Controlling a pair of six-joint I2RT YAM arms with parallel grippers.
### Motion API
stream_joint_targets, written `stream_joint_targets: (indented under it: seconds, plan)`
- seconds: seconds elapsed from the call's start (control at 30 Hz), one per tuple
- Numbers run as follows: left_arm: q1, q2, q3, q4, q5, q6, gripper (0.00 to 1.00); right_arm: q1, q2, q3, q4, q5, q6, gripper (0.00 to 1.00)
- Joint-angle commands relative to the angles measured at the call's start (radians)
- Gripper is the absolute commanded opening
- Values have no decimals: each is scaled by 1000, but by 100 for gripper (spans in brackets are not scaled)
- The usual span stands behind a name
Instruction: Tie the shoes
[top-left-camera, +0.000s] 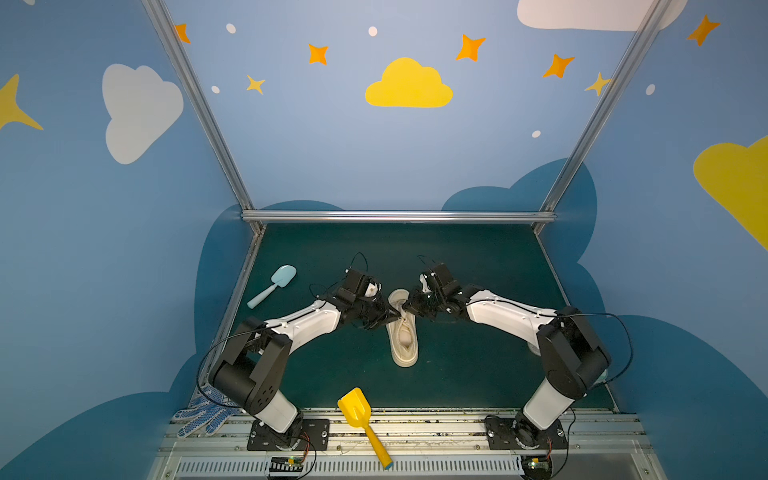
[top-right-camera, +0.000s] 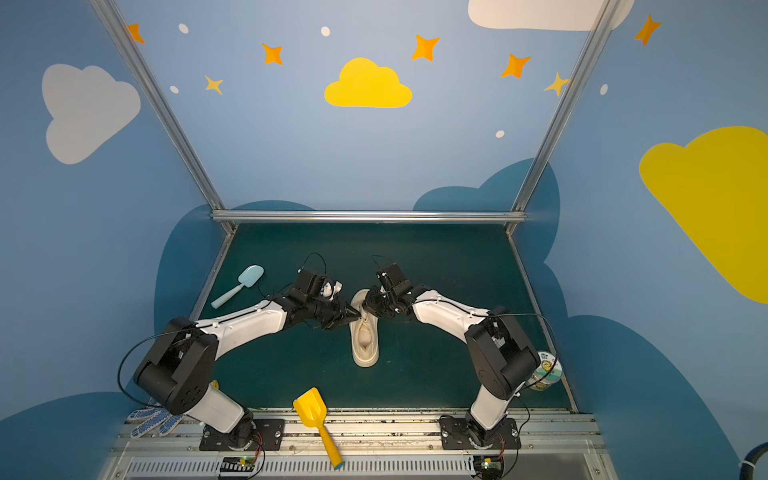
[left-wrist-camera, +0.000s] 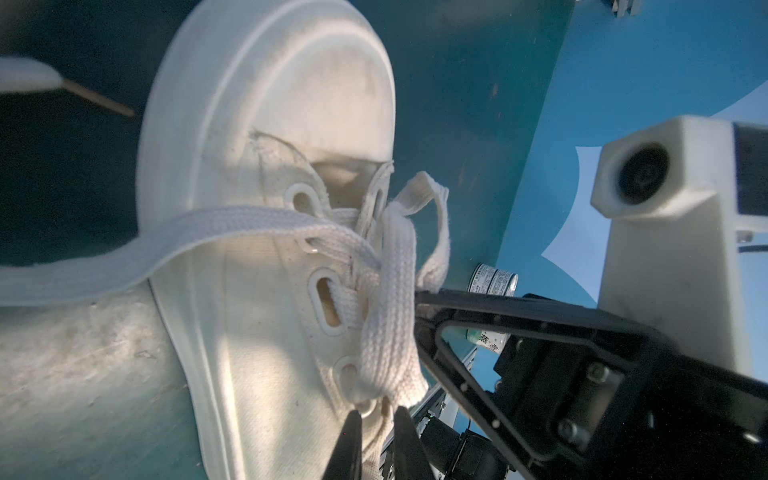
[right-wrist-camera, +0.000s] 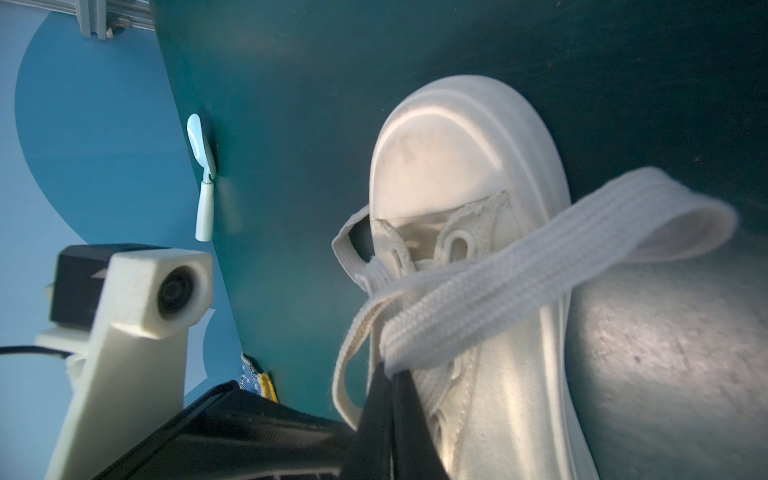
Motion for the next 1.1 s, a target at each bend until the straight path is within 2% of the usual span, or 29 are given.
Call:
stream_joint_targets:
  seconds: [0.0, 1.07]
  plan:
    - [-4, 16, -4, 14, 5, -4, 17, -7, 10, -15, 7, -13, 5, 0]
    - [-10, 10, -20, 24, 5, -7, 14, -19, 35, -27, 51, -82, 35, 0]
